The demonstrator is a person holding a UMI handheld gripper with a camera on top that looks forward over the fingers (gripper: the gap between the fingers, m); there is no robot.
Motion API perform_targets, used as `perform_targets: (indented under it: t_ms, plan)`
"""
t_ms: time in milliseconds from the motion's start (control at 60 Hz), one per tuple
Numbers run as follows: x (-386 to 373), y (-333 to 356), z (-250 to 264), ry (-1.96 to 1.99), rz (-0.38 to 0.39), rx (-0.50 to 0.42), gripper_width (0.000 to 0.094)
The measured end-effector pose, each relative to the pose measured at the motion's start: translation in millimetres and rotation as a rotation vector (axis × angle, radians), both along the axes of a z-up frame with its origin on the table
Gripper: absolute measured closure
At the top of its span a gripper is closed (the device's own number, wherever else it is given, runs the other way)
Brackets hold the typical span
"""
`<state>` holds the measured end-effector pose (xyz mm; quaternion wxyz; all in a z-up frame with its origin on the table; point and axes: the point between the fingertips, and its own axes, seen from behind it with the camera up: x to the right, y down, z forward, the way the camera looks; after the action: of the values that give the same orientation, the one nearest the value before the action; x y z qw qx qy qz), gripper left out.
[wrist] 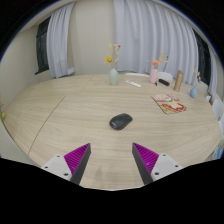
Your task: Arrange mouse
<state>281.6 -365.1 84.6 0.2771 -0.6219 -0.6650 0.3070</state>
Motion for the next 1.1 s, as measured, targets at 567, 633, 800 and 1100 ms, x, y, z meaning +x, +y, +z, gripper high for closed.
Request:
perform_targets:
  t_ms: [567, 633, 800, 1100]
  plan:
    - [-151, 6, -88, 0.010, -0.076, 0.003, 0.0073]
    - [-165, 9, -94, 0.005, -0.085, 0.009, 0.0076]
    - [-200, 5, -96, 0.016, -0.073, 0.007, 0.0080]
    - [-225, -2, -96, 0.017, -0.024, 0.024, 0.0490]
